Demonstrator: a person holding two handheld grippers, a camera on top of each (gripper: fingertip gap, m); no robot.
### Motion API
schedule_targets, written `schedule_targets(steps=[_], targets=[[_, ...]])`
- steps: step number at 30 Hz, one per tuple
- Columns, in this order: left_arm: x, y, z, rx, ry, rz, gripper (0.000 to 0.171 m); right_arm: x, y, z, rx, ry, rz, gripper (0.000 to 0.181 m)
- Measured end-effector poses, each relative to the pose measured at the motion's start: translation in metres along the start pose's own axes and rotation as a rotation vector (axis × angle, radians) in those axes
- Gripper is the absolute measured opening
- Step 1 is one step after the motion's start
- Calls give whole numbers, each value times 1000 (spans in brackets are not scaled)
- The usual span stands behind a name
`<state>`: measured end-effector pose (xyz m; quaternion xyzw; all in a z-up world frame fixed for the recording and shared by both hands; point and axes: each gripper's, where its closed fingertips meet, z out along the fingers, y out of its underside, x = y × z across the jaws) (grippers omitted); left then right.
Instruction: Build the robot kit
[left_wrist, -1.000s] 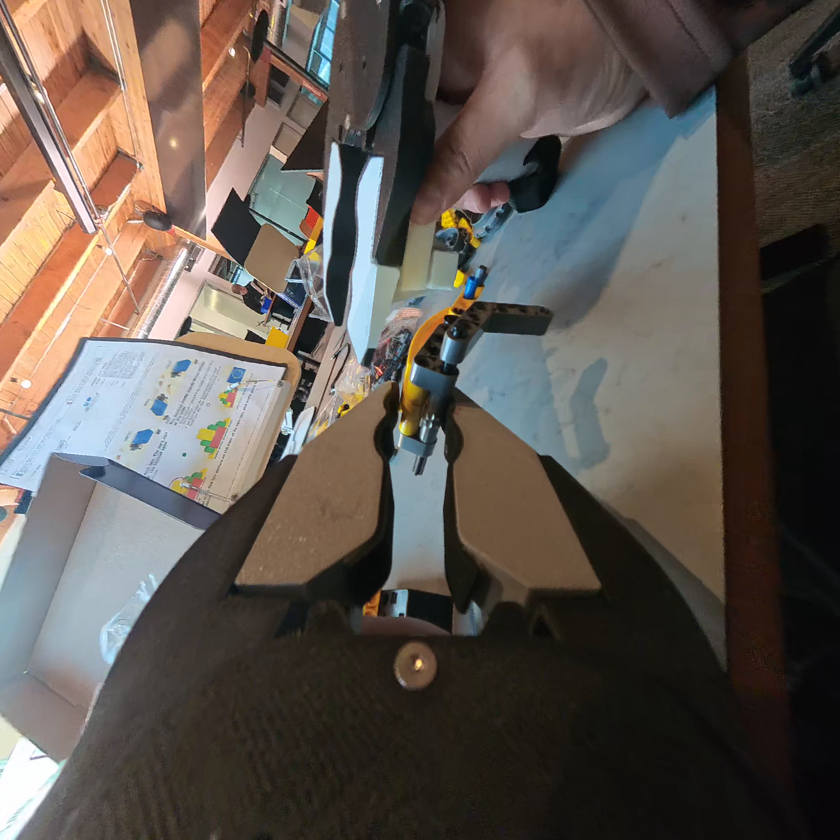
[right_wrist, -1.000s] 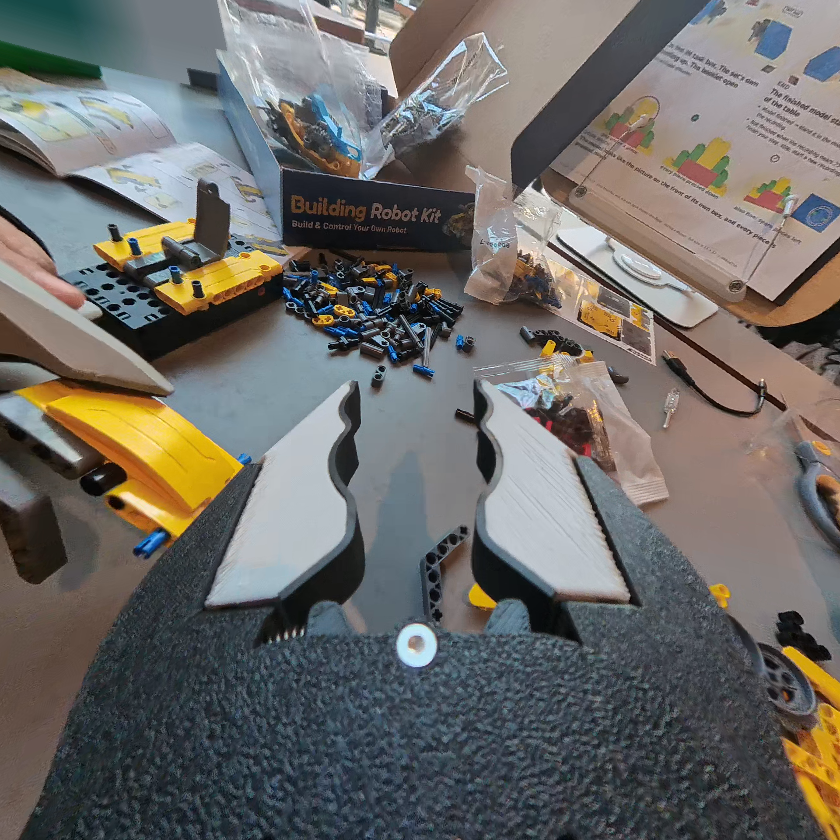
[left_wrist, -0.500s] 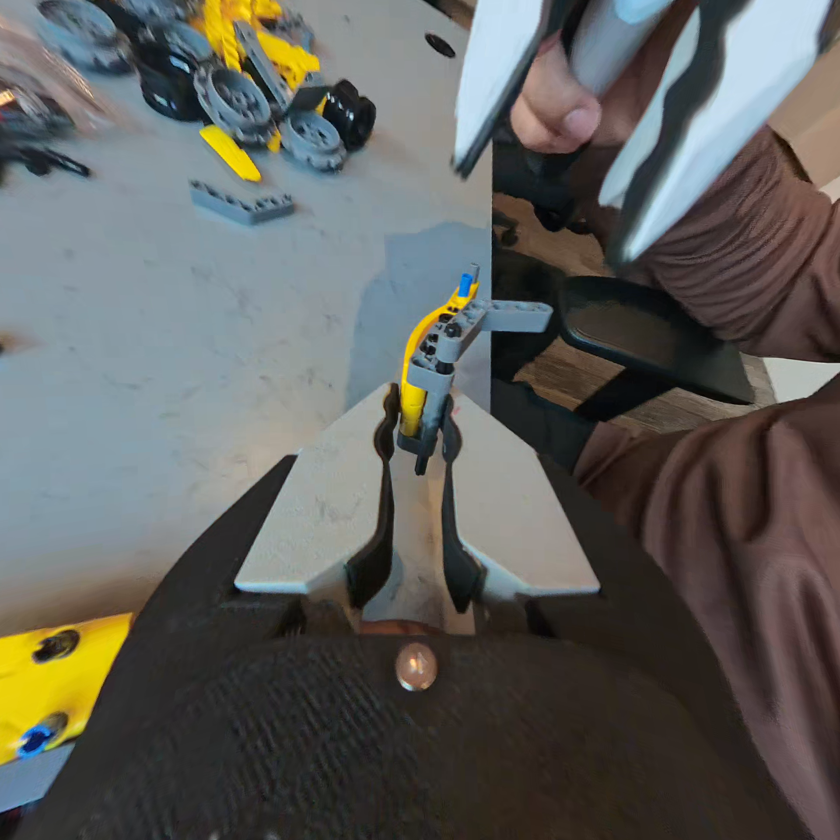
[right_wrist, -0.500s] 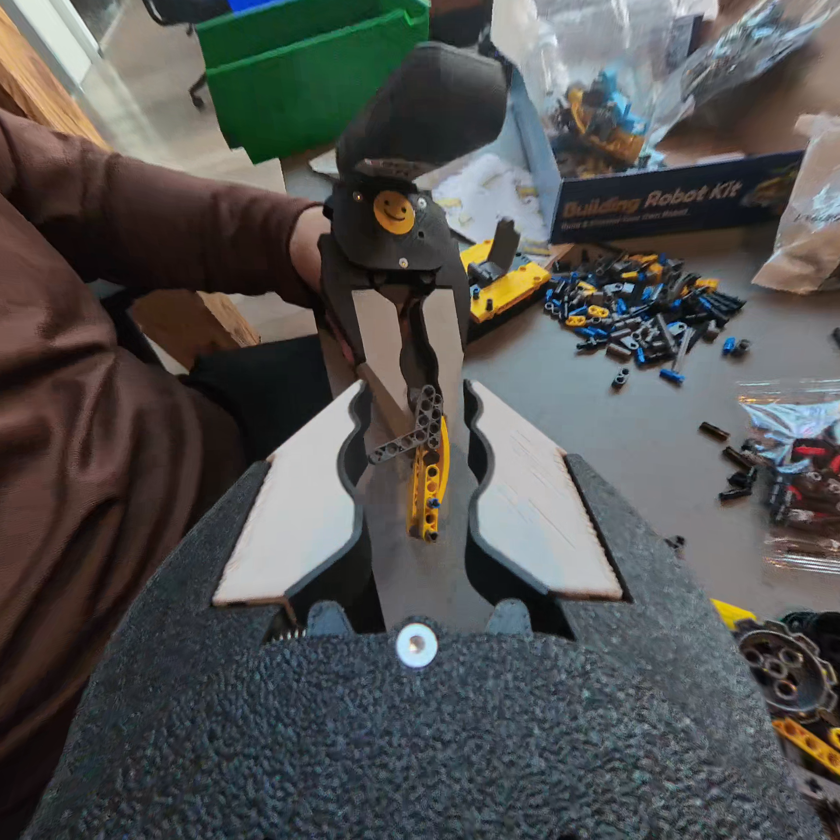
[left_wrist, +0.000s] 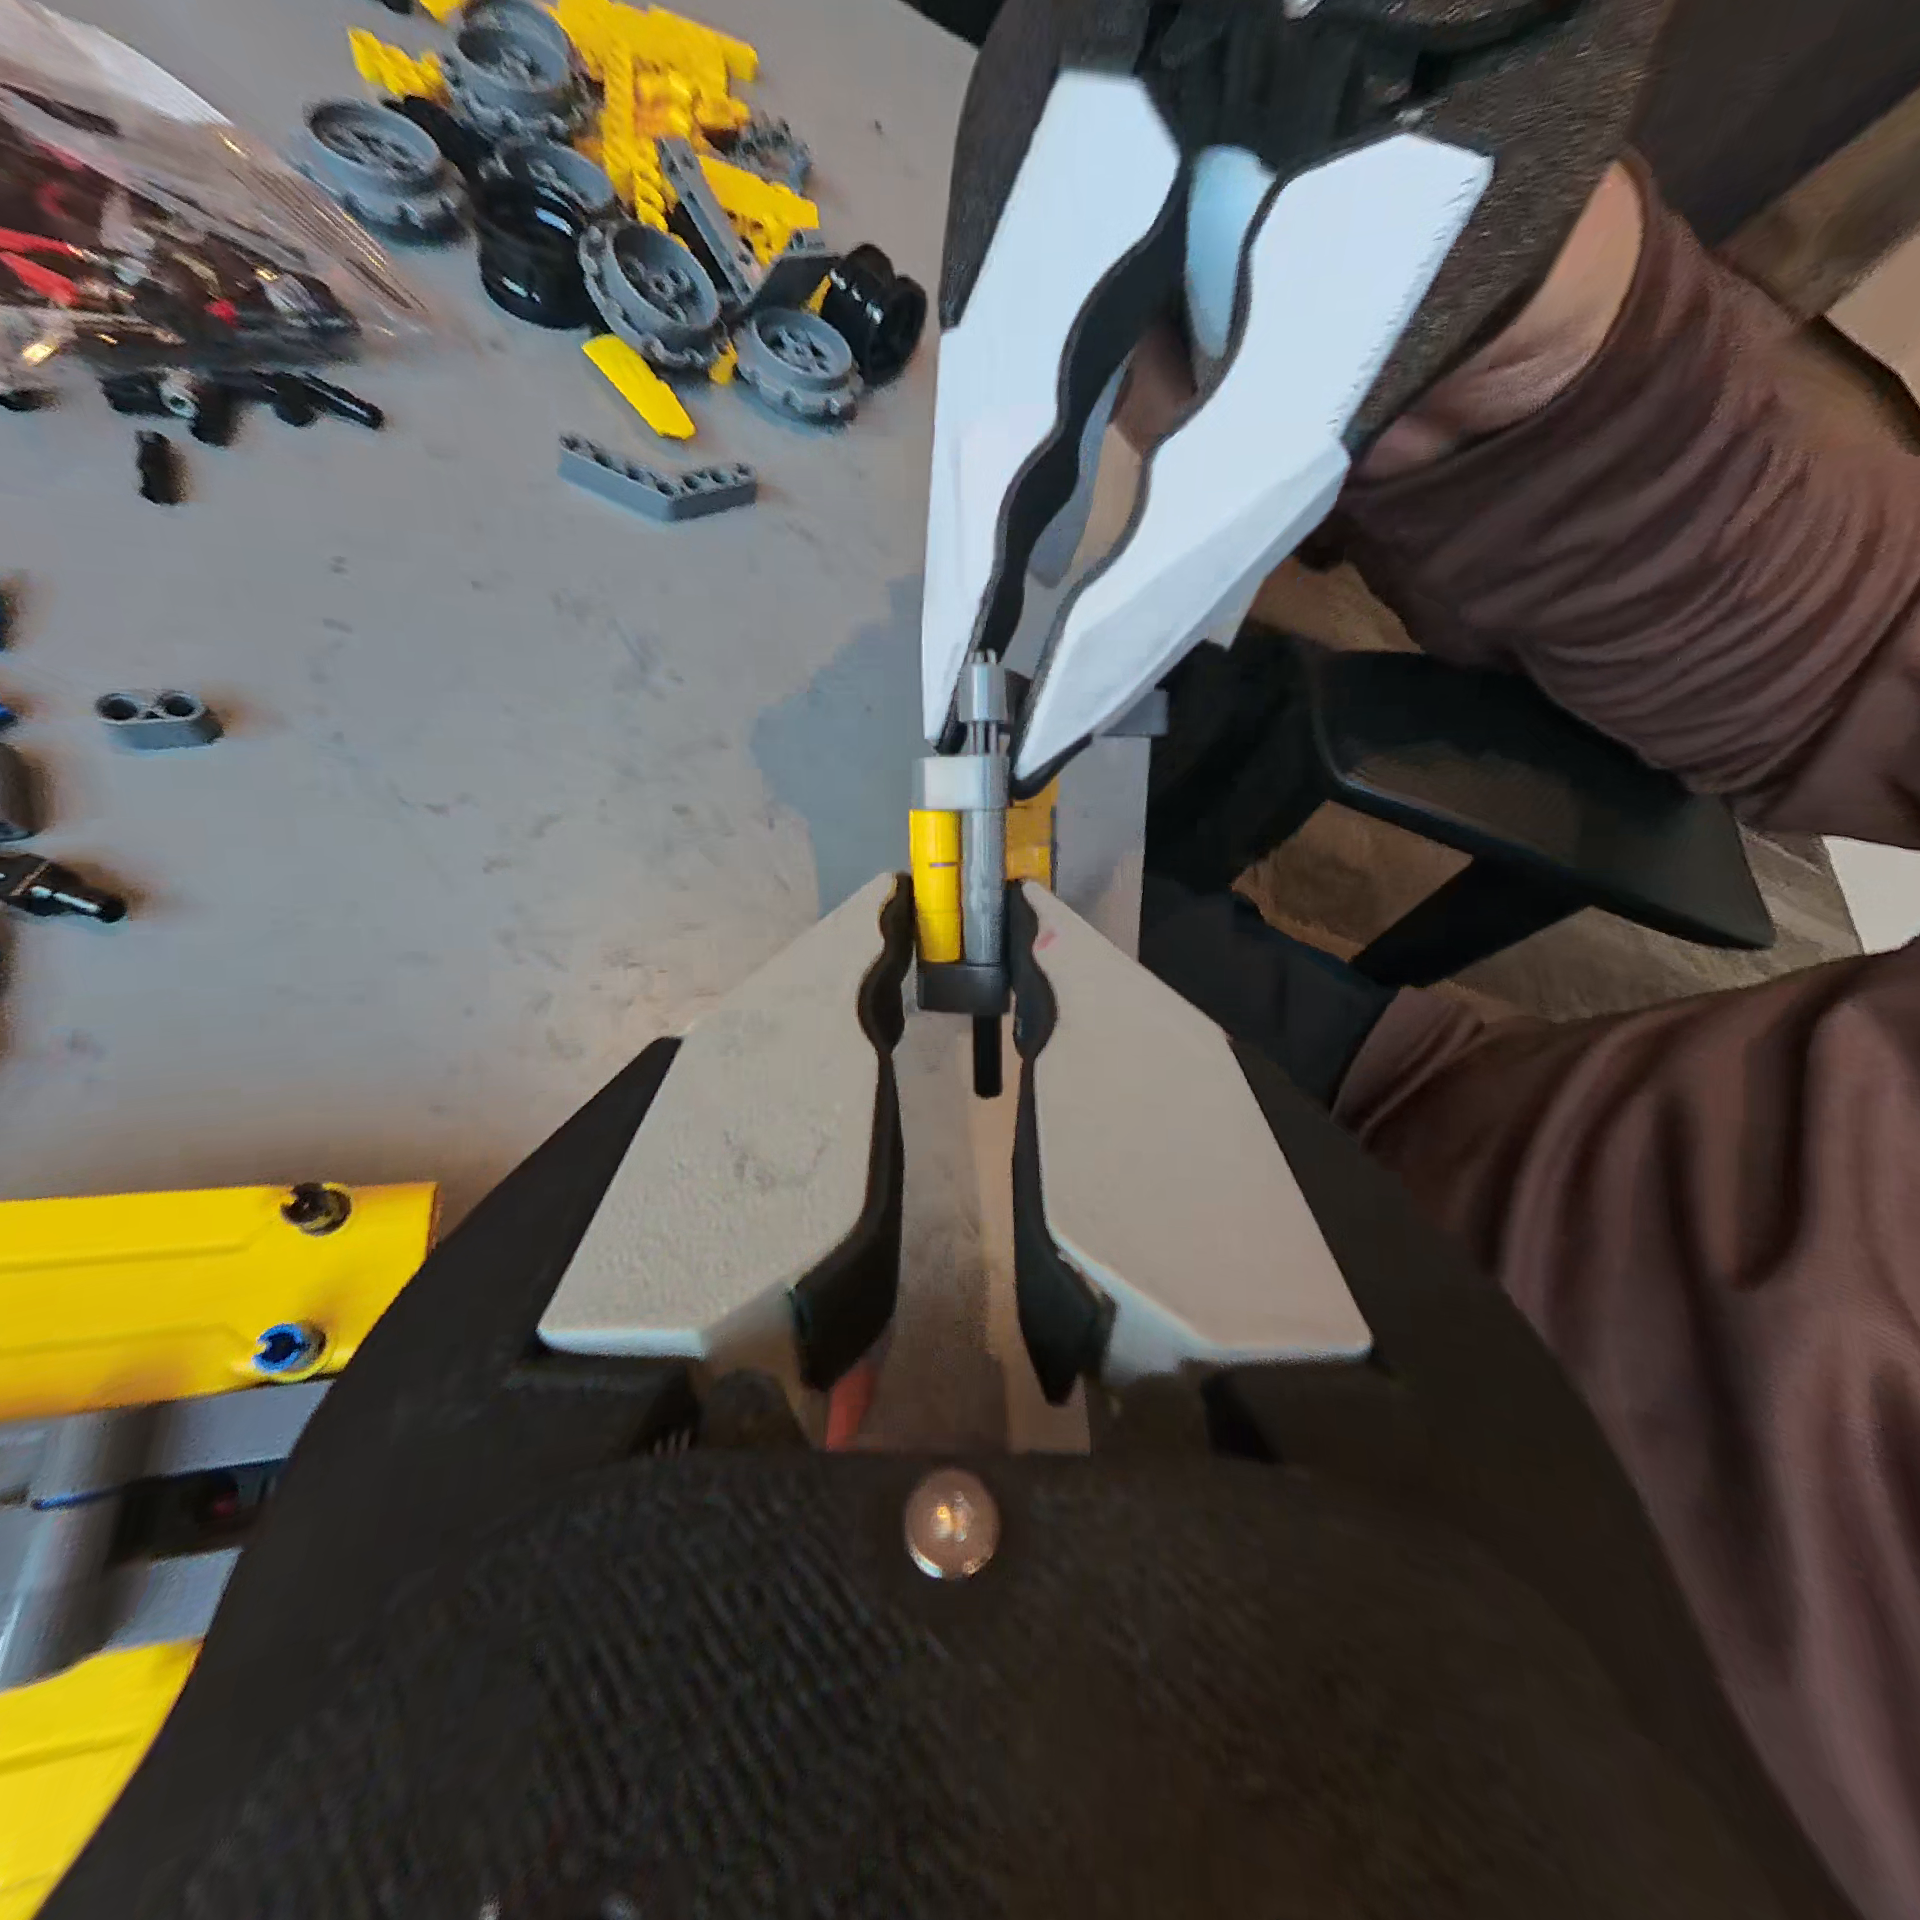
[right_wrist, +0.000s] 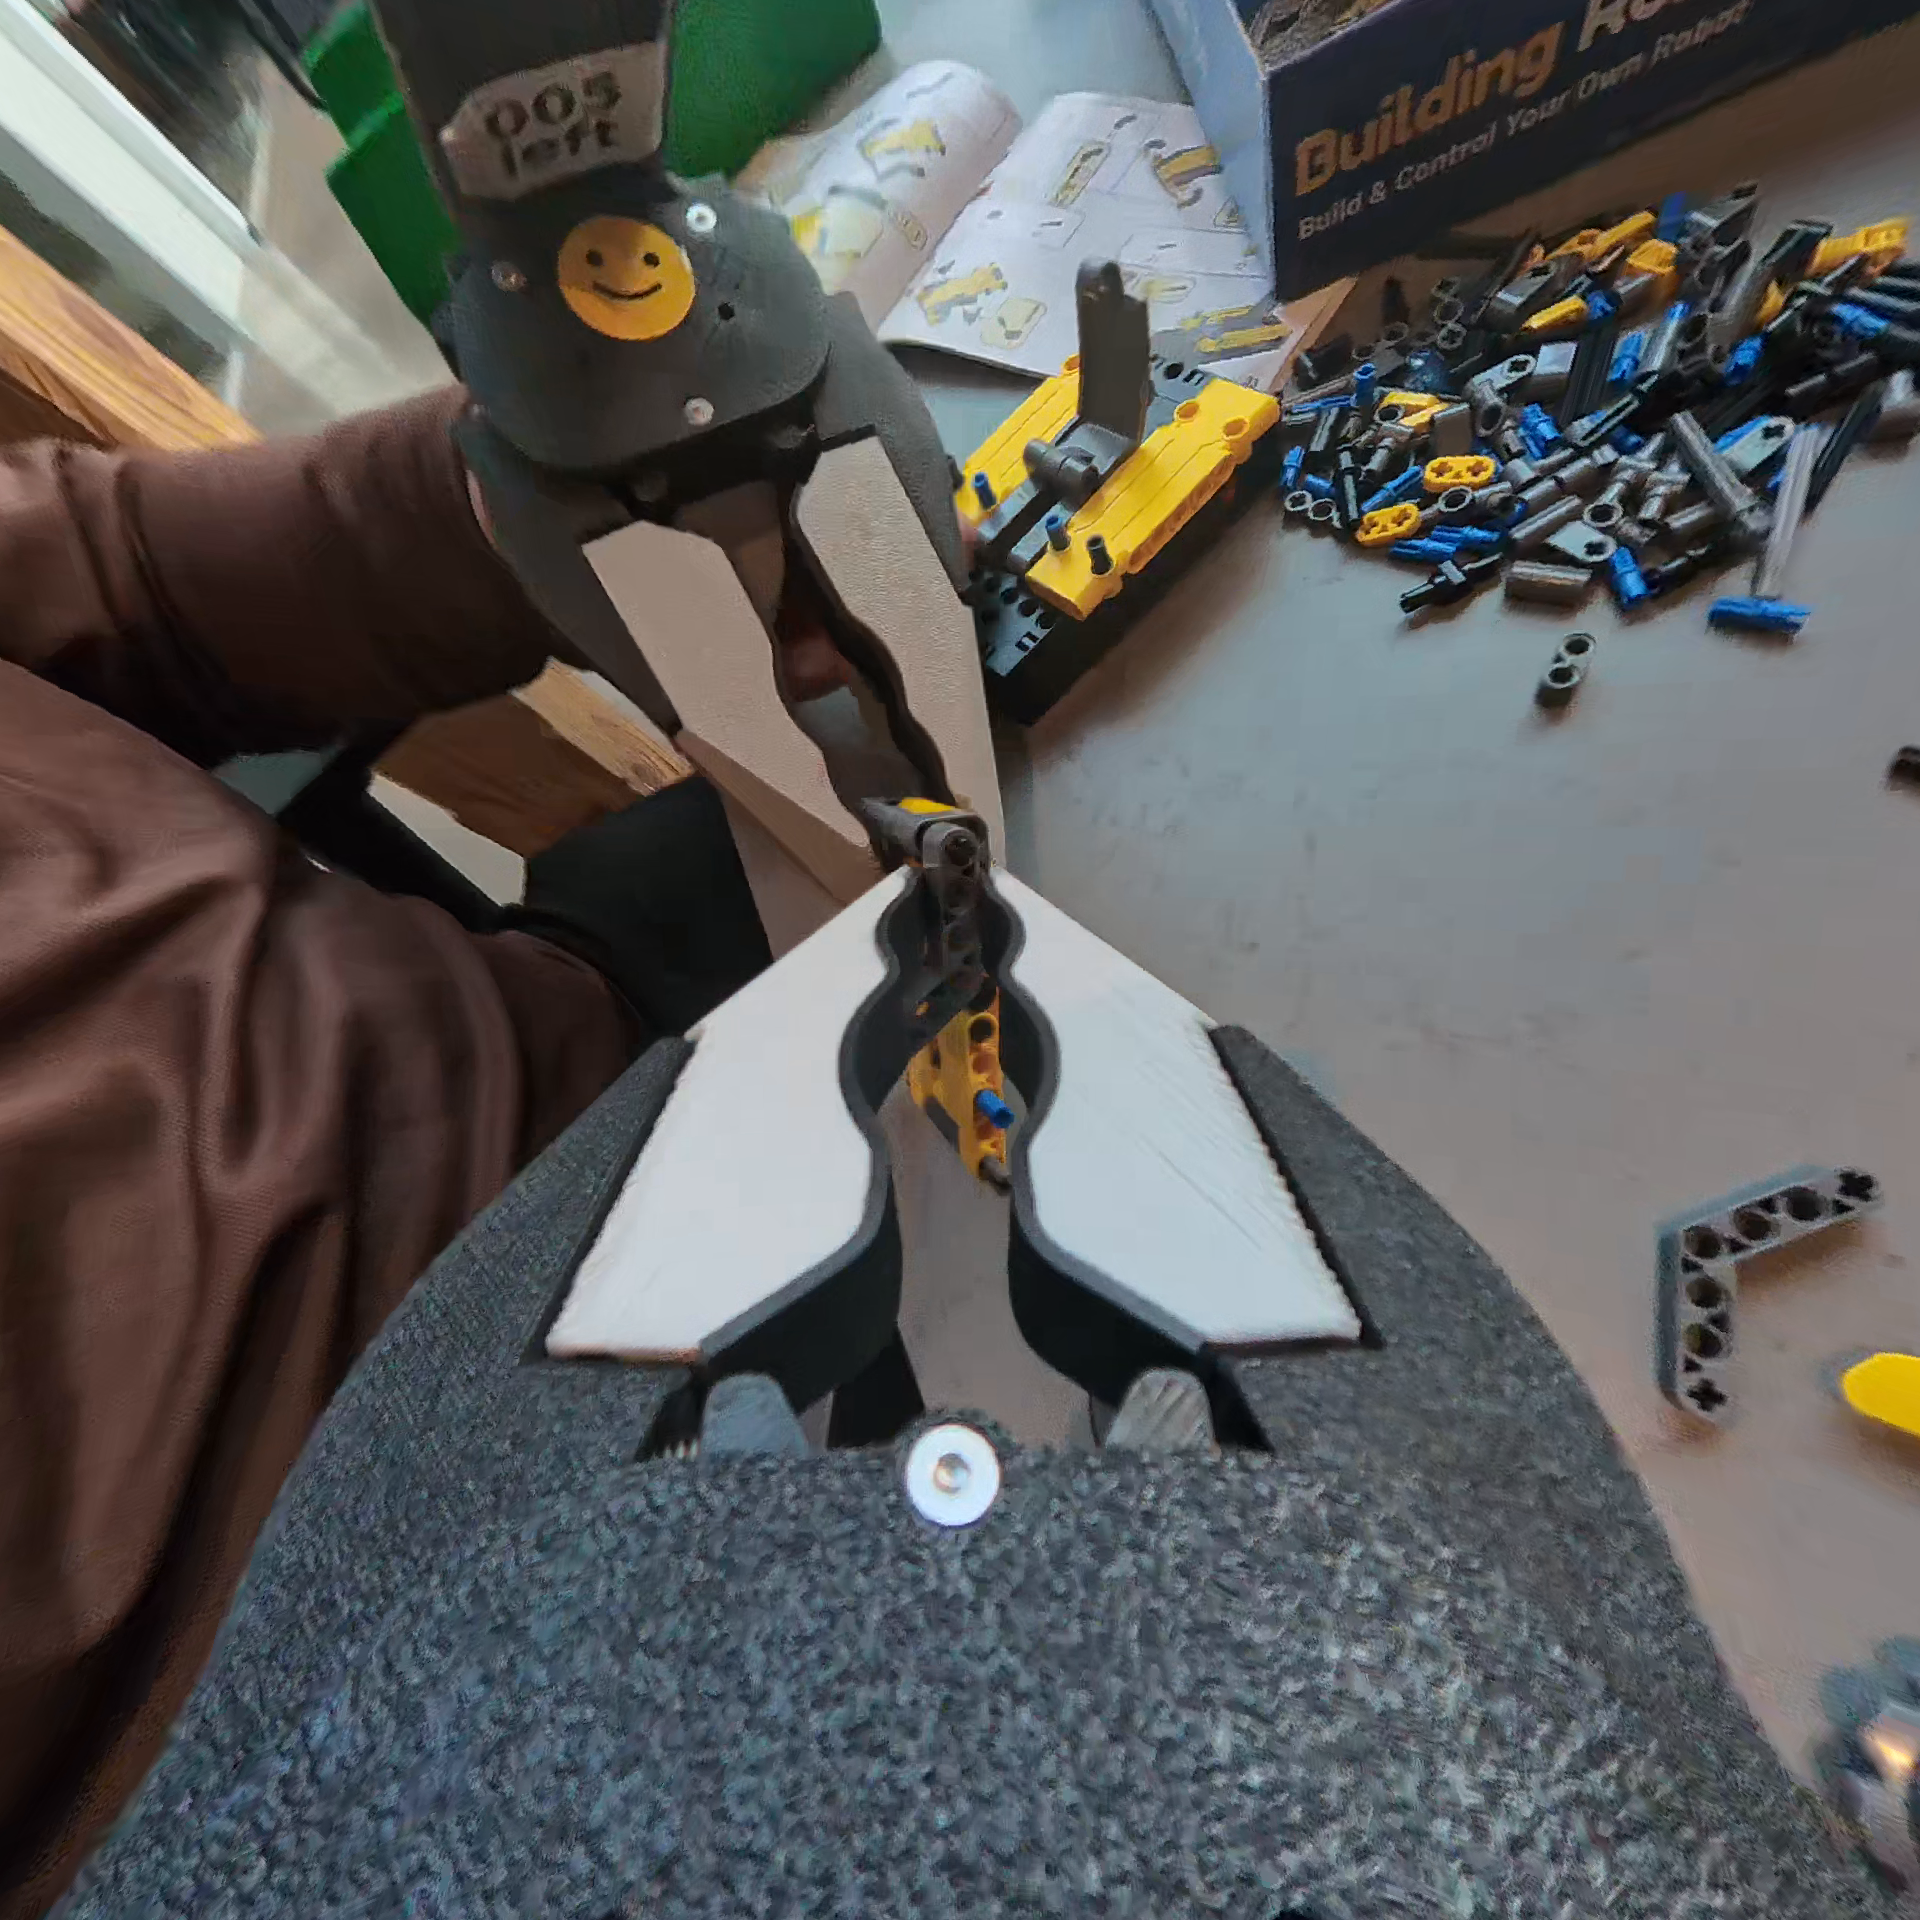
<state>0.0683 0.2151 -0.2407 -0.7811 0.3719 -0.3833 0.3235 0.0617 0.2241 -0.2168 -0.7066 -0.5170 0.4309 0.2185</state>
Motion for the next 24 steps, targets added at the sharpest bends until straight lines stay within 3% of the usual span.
schedule_targets(steps=[4, 6, 9, 14, 17, 24], targets=[[-8, -9, -6, 98, -55, -10, 13, 9, -2, -1, 98, -88, 187, 9], [-14, -8, -10, 116, -104, -38, 24, 22, 3, -1, 104, -54, 223, 9], [-17, 1, -20, 87, -163, -52, 32, 31, 10, -3, 95, -39, 249, 9], [-29, 21, -16, -5, -273, 38, 17, 41, 25, 7, 36, -39, 334, 9], [-34, 20, -11, -41, -330, 111, 9, 37, 33, 13, -2, -65, 368, 10], [-27, 16, 8, -117, -370, 286, 15, 38, 45, 17, -43, -56, 376, 16]])
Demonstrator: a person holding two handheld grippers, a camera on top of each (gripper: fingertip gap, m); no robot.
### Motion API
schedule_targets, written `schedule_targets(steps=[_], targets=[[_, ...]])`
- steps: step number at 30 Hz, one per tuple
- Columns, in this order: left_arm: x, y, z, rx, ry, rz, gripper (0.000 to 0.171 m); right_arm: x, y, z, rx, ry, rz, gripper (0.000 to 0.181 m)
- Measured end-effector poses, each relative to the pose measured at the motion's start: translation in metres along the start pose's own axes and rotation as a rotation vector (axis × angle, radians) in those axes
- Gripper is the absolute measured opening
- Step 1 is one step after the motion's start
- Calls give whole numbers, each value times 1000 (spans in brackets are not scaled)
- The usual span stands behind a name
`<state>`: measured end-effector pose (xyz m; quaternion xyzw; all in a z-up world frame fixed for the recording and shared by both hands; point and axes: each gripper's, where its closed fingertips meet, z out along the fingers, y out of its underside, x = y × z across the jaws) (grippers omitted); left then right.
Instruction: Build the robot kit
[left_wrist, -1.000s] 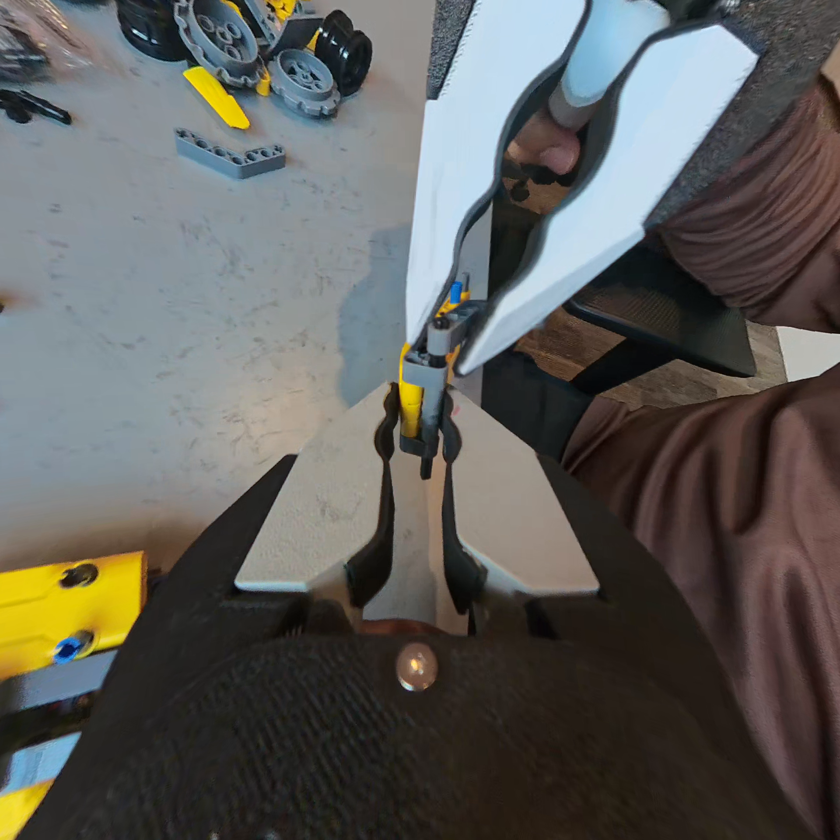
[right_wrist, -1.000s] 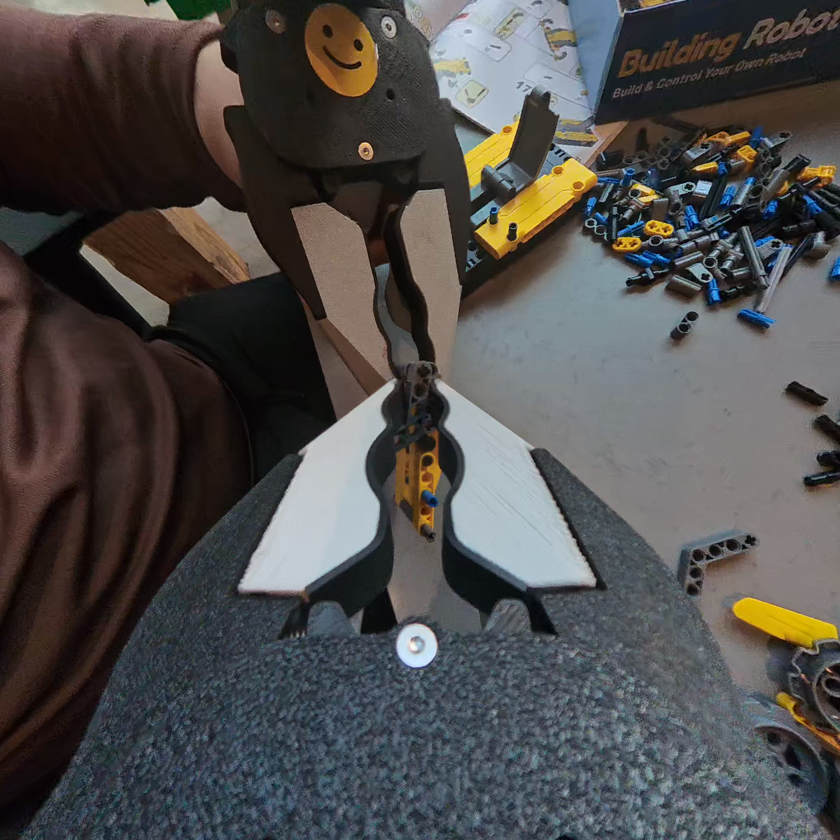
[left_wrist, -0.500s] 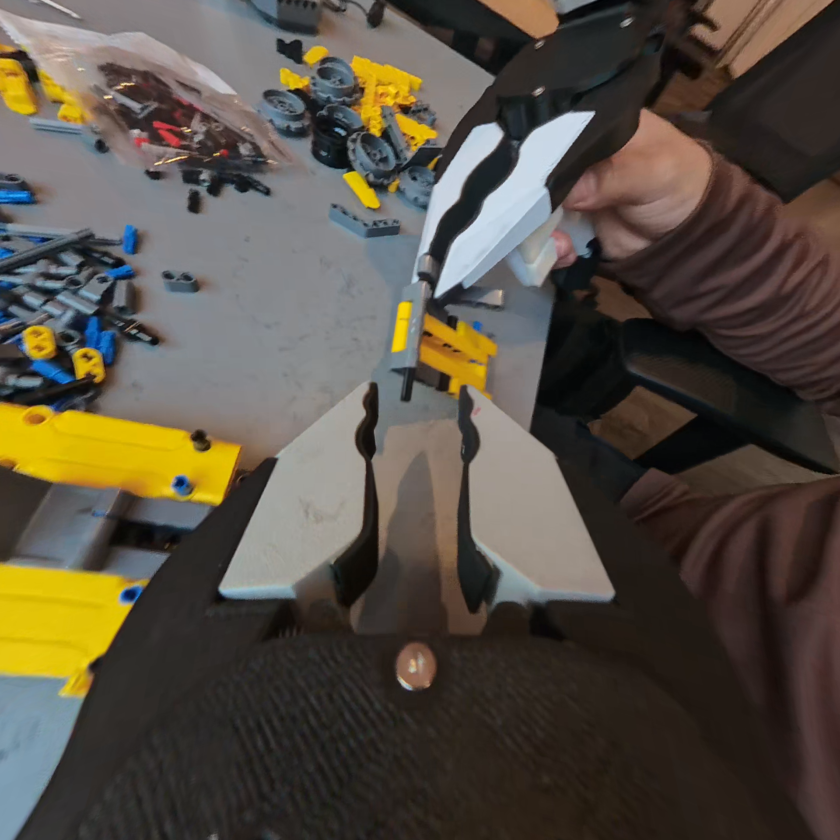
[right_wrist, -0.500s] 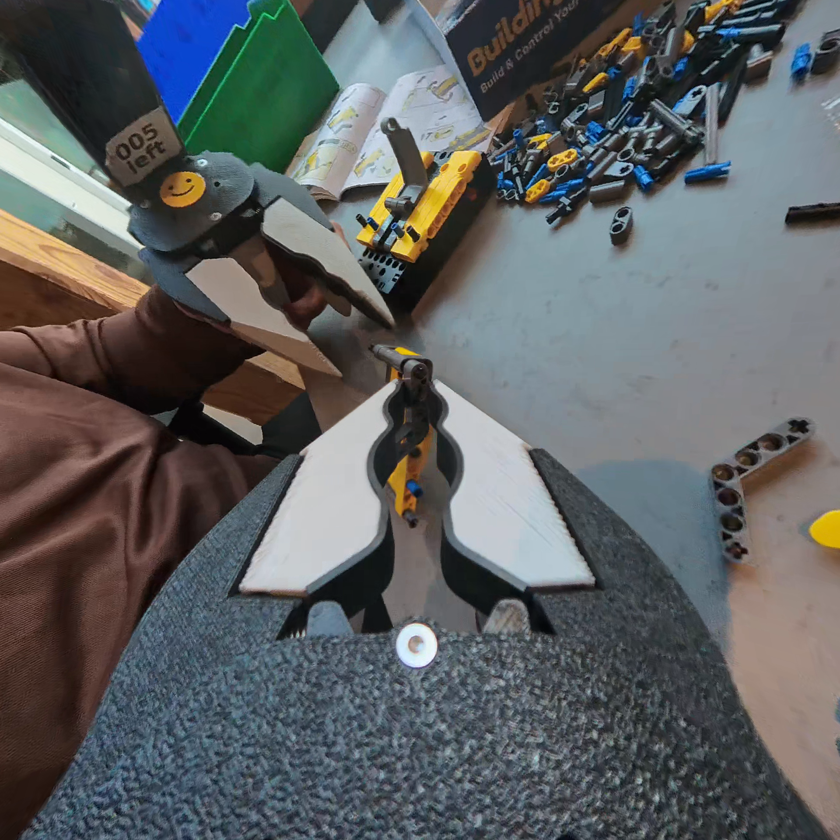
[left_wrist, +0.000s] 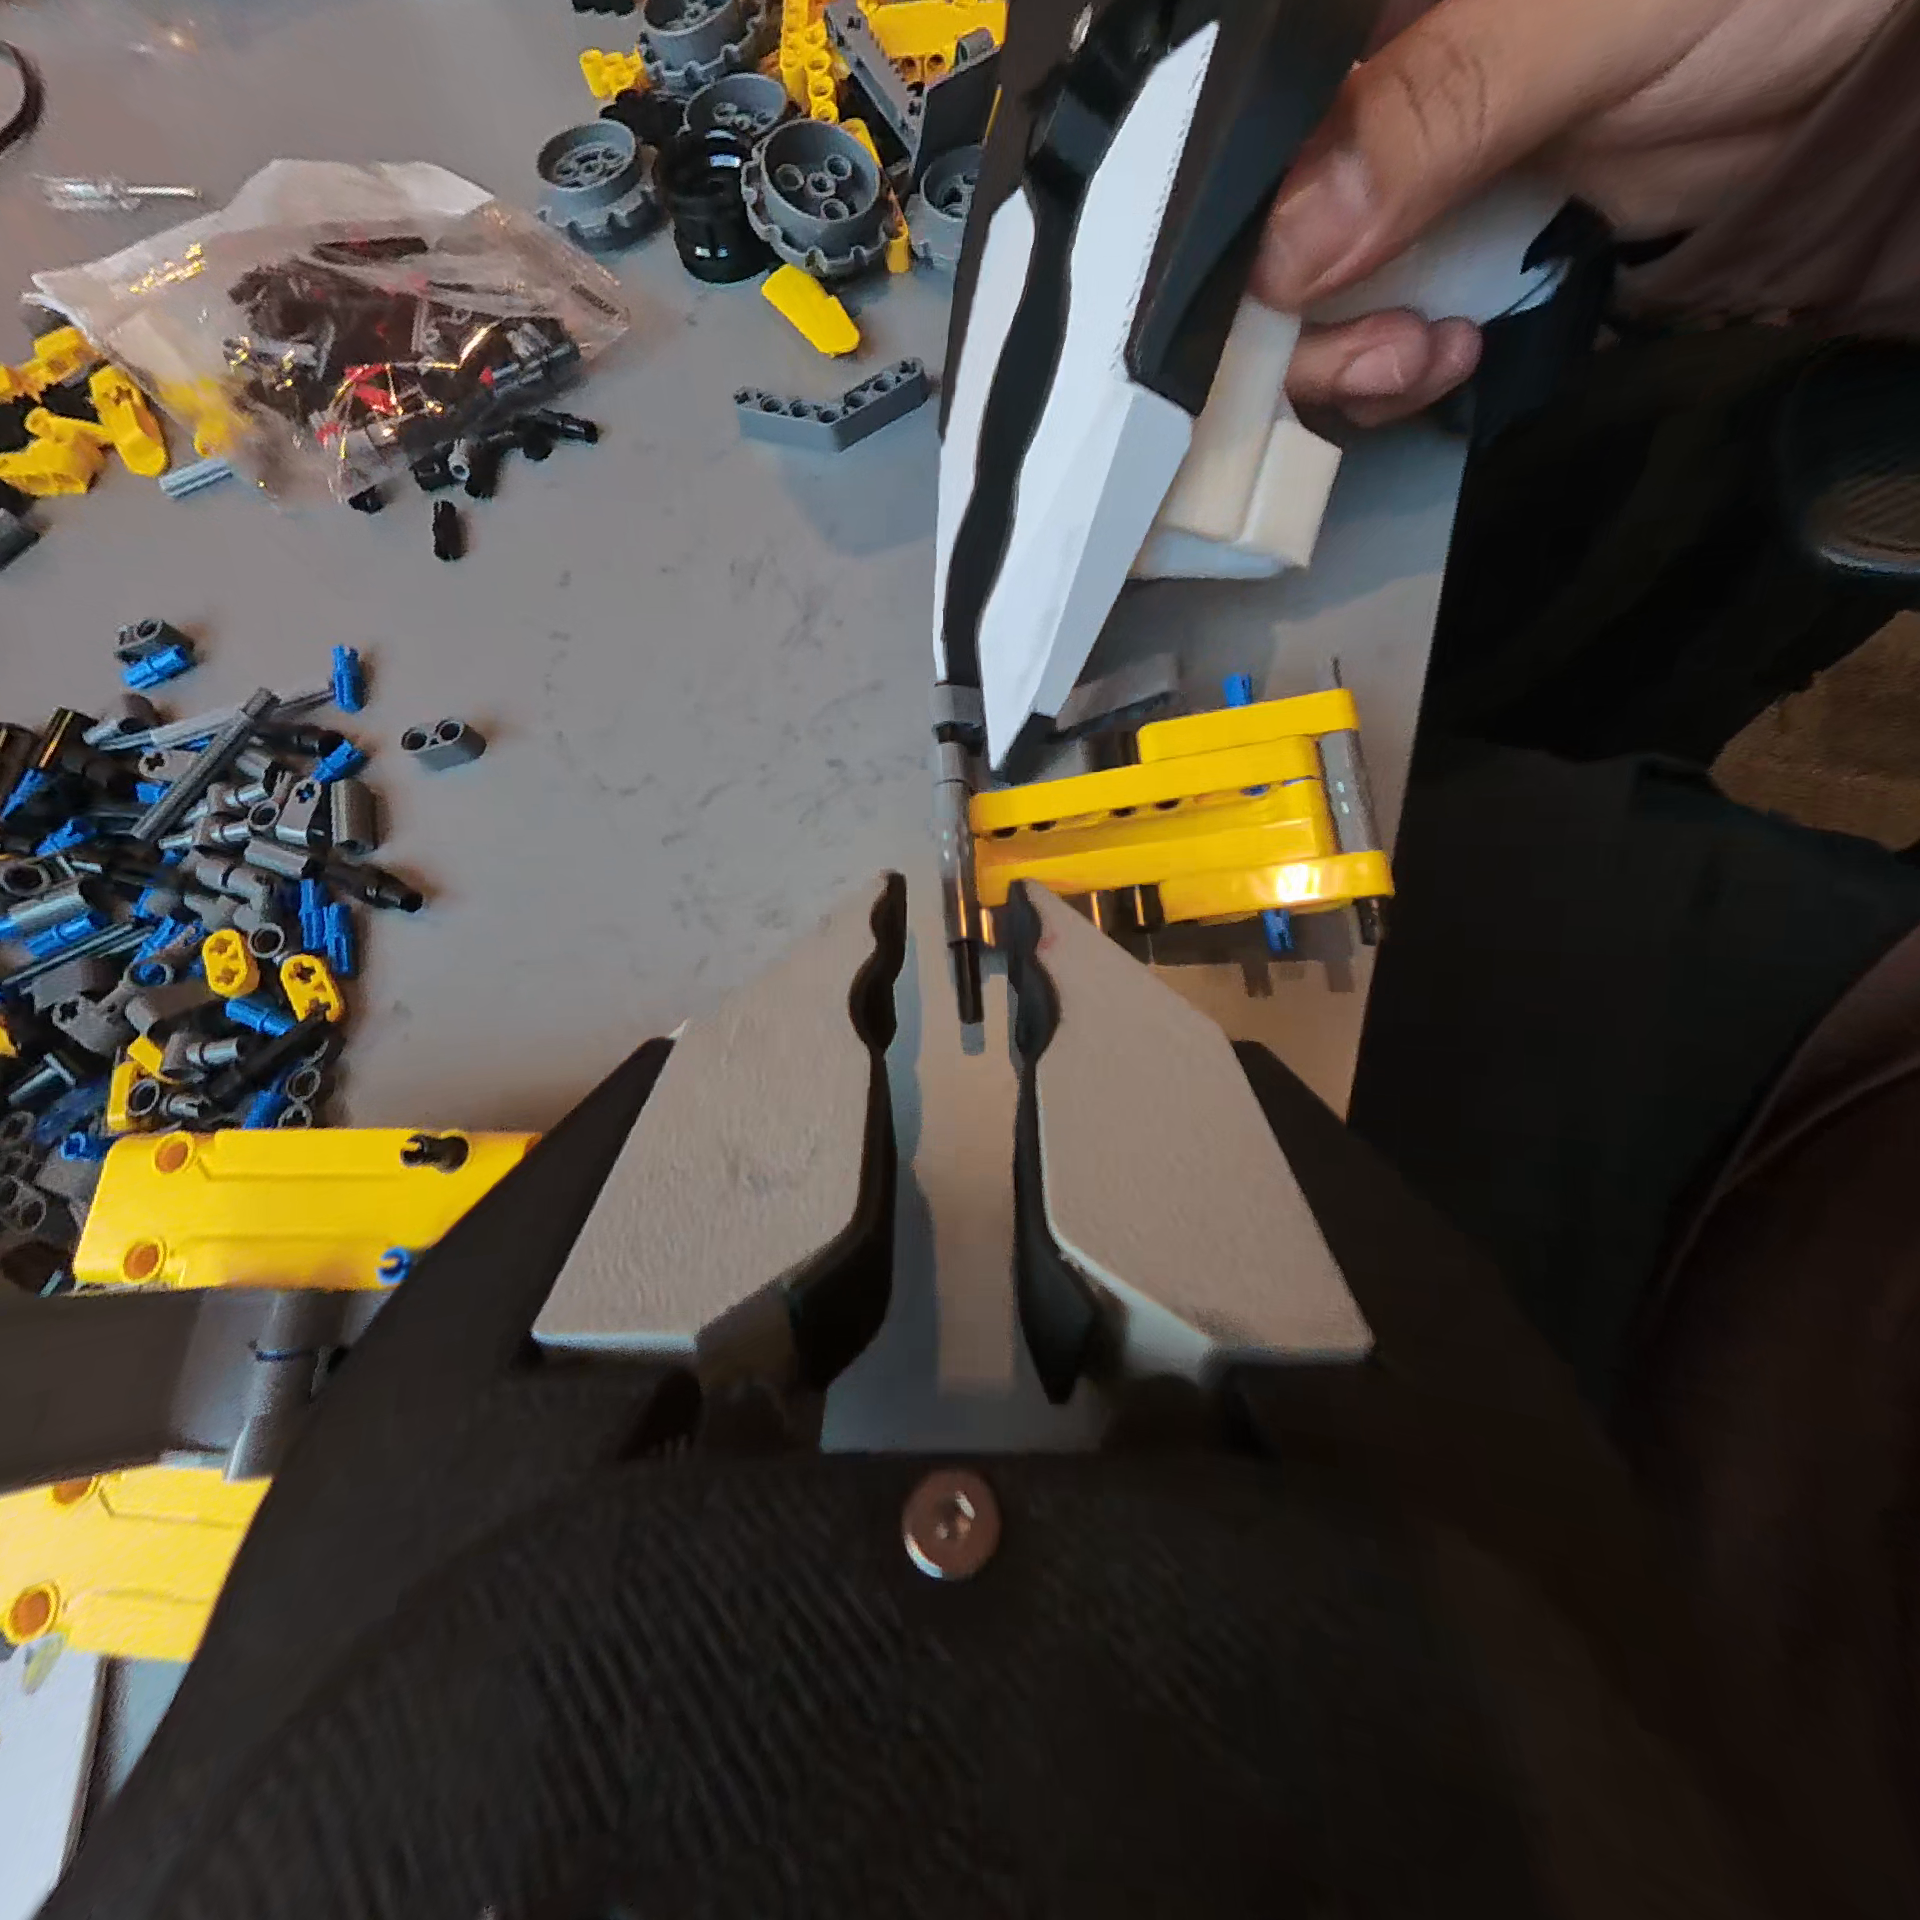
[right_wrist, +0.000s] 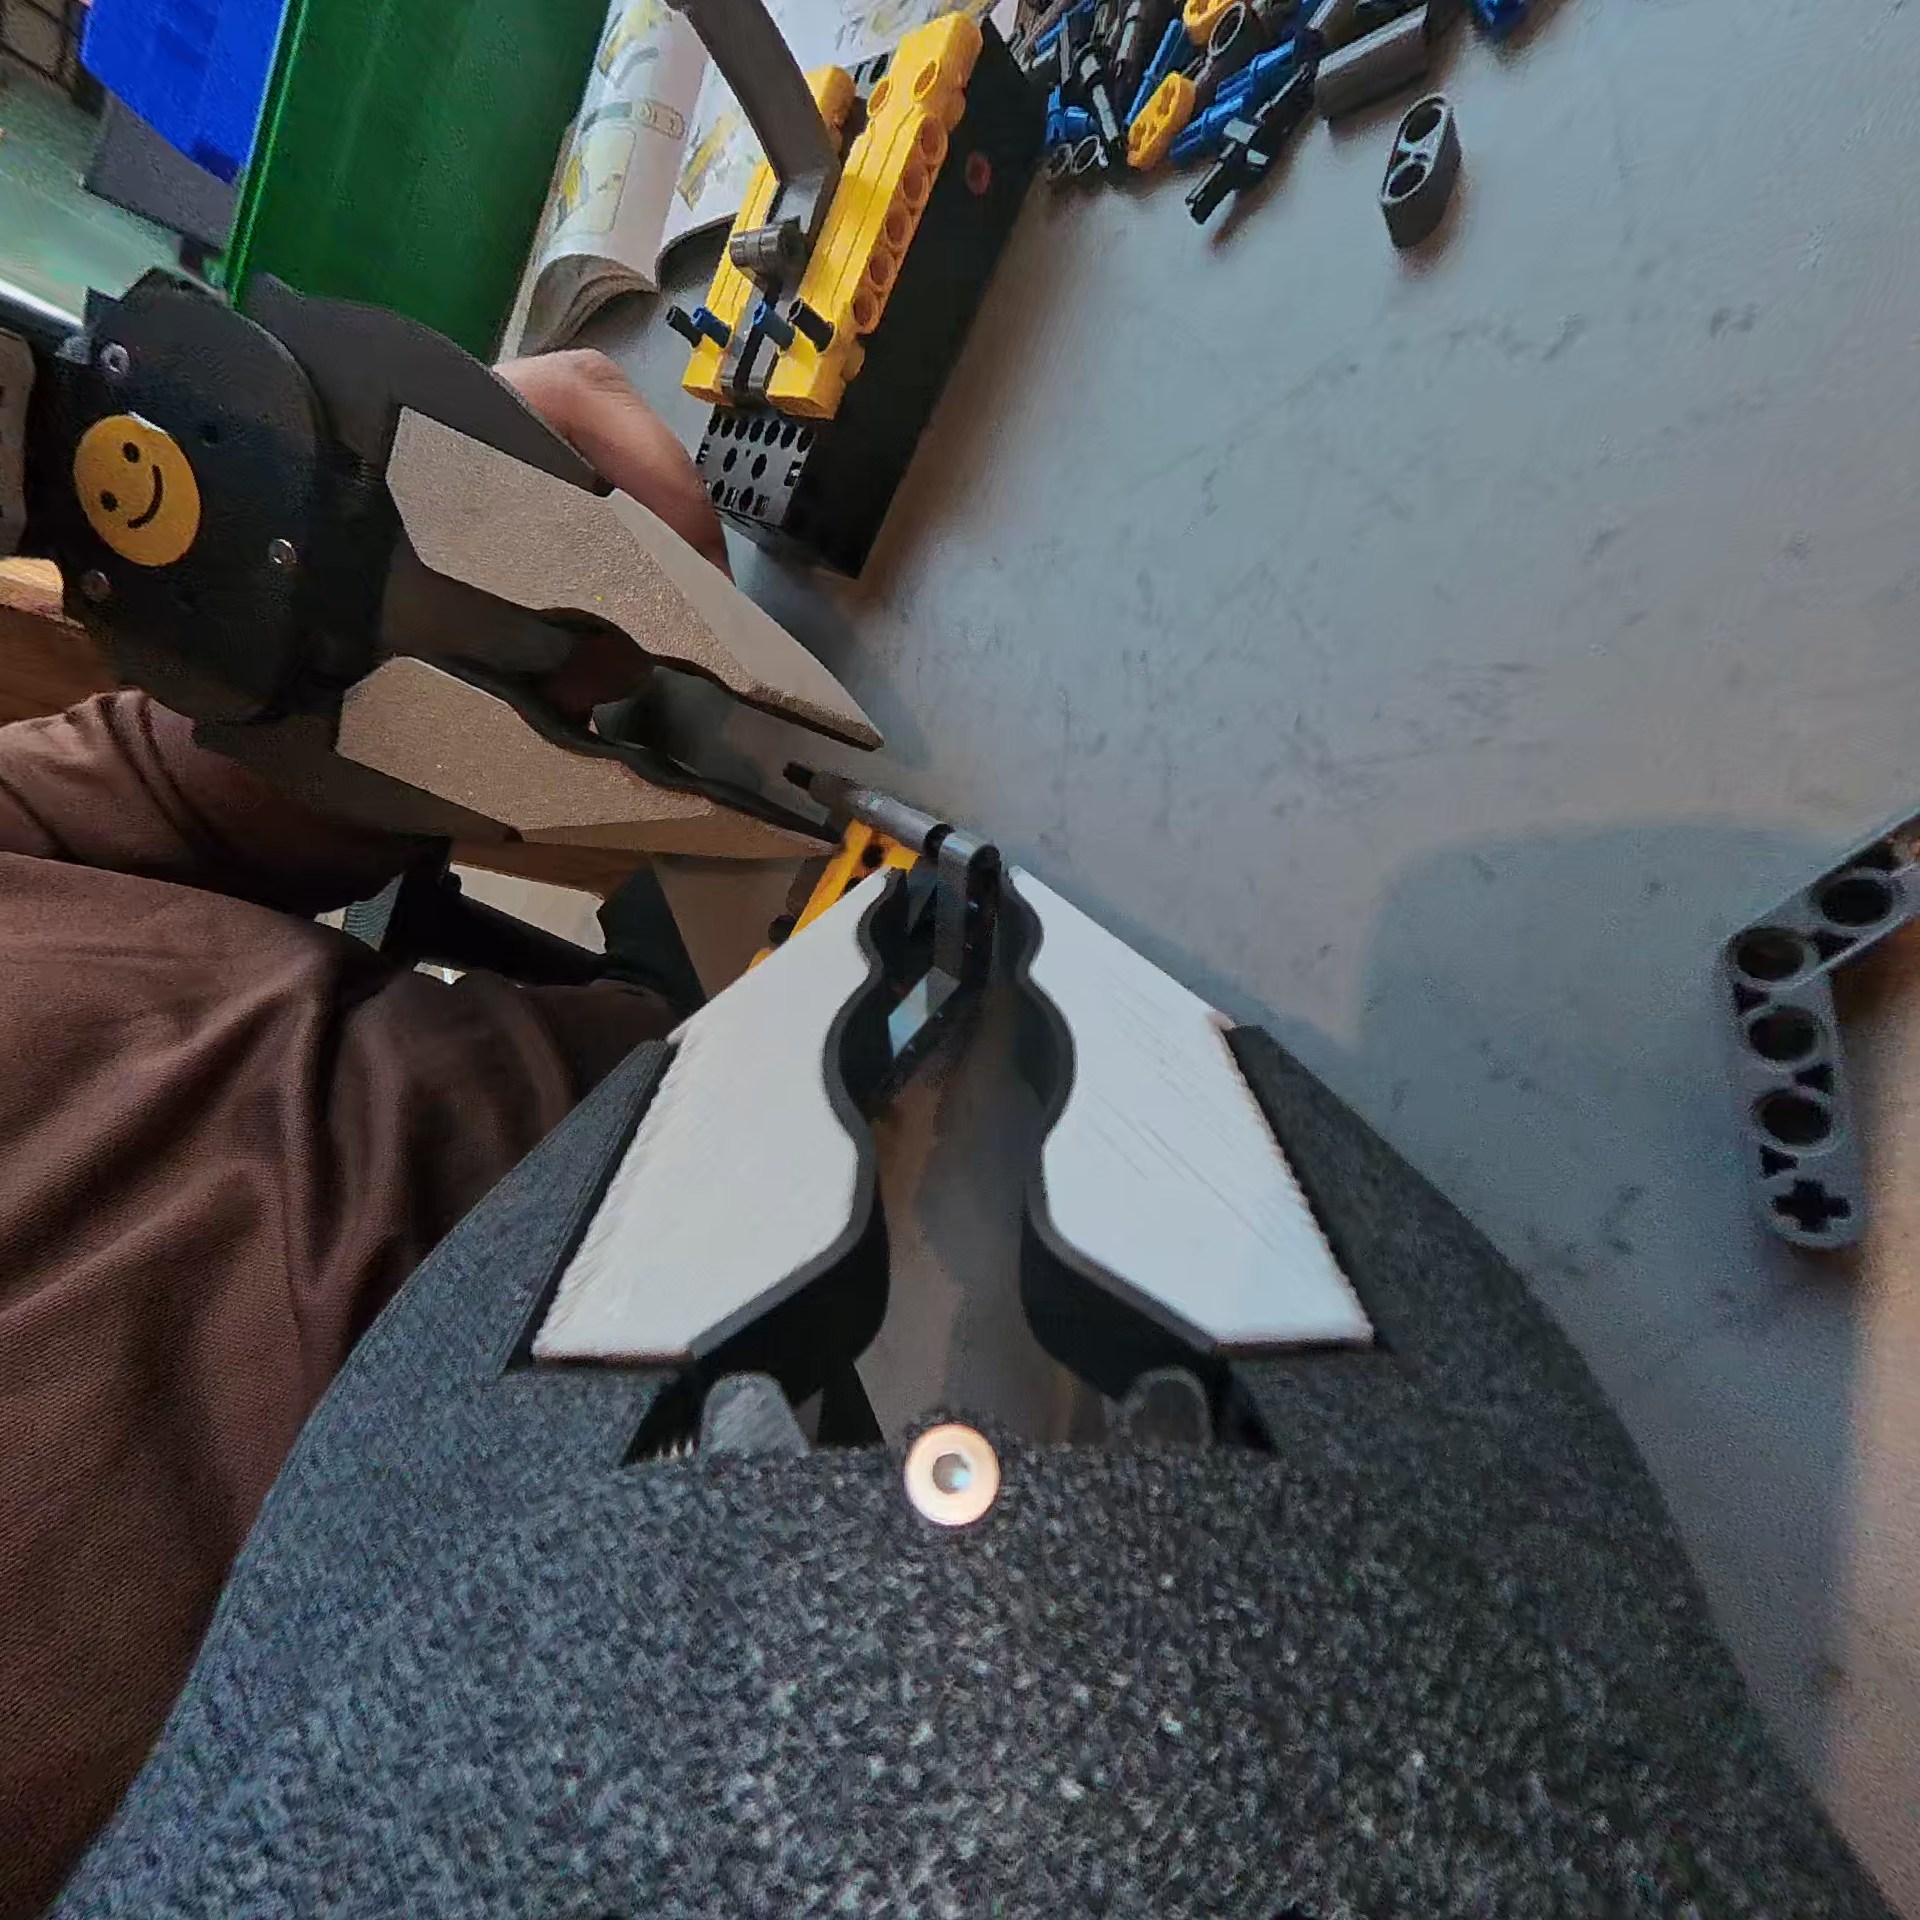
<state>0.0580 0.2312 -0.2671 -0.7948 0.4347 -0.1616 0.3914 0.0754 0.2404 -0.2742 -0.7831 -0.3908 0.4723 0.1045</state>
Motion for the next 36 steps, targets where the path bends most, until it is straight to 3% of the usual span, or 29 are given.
schedule_targets(steps=[3, 8, 15, 25, 29, 31, 33, 36], targets=[[0, 0, 4, -14, 37, -25, 4, -4, 2, -1, -10, -28, -28, 20], [-4, 0, 6, -29, 29, 67, 3, 1, 7, -8, -31, 10, -114, 20], [1, -1, 5, -33, 52, 290, 2, 6, 6, -14, -87, 141, -497, 20], [-3, -5, 5, 22, 38, 362, 2, -2, 6, -6, -135, -8, -470, 13], [-6, -7, 1, -6, 58, 225, 3, -7, -1, -9, -83, 37, -552, 9], [-3, -9, -3, -25, 140, 118, 18, -13, -4, -12, -47, 52, -602, 7], [0, -15, -7, -5, 207, 41, 21, -14, -5, -14, -25, 79, -635, 7], [3, -19, -8, 15, 263, 1, 13, -16, -3, -15, -3, 75, -638, 7]])
